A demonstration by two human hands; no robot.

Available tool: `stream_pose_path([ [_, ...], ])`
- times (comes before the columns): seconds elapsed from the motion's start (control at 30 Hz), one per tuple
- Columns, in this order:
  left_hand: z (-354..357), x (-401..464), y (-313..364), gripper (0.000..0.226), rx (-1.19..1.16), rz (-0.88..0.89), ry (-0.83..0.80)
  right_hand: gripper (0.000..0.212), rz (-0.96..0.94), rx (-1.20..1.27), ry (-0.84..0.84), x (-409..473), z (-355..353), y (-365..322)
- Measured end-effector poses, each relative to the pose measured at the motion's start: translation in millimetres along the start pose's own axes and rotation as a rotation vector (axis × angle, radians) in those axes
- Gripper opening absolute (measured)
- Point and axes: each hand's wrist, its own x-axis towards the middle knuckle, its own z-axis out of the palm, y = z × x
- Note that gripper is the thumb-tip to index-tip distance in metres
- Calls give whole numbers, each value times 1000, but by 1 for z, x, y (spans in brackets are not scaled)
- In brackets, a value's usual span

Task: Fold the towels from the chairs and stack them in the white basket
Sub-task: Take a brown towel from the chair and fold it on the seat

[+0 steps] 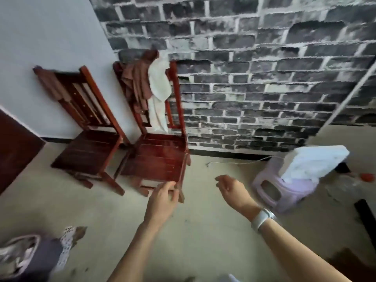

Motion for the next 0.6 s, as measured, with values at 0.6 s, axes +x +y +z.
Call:
stream_pose_path([
  [0.6,-187,192,-240,26,-38,-342,220,26,-306,-133,-398,251,234,-270],
])
